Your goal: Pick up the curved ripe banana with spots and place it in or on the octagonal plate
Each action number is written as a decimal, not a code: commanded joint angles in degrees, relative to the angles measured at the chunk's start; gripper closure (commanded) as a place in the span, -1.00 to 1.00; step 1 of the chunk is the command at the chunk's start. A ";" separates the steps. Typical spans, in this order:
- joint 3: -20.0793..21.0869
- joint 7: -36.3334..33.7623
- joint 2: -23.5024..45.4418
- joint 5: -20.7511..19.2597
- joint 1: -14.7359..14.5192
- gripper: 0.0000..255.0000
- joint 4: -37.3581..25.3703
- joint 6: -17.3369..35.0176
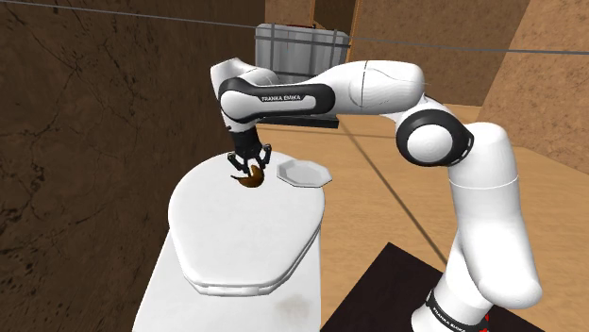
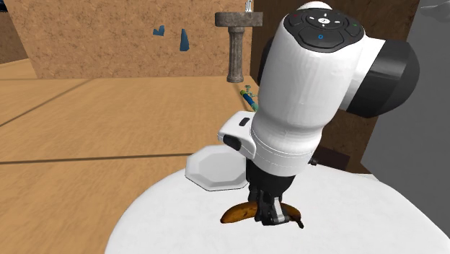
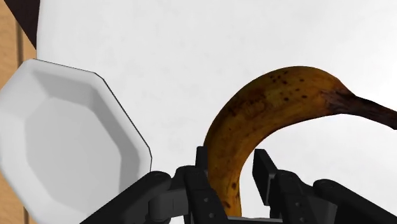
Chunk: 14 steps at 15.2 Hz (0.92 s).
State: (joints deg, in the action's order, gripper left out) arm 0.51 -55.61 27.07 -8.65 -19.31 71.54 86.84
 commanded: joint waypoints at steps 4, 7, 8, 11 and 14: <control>0.16 0.31 1.62 0.23 -0.16 1.00 -3.26 -3.08; 0.13 0.64 2.11 0.20 -0.24 1.00 -6.36 -5.67; 0.11 0.76 2.33 0.19 -0.27 1.00 -7.47 -6.56; 0.07 1.13 3.16 0.13 -0.36 1.00 -11.13 -9.36; 0.79 0.74 -6.00 5.56 3.57 -1.00 4.83 6.75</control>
State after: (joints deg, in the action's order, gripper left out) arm 0.96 -54.69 26.14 -6.36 -17.86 68.11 81.83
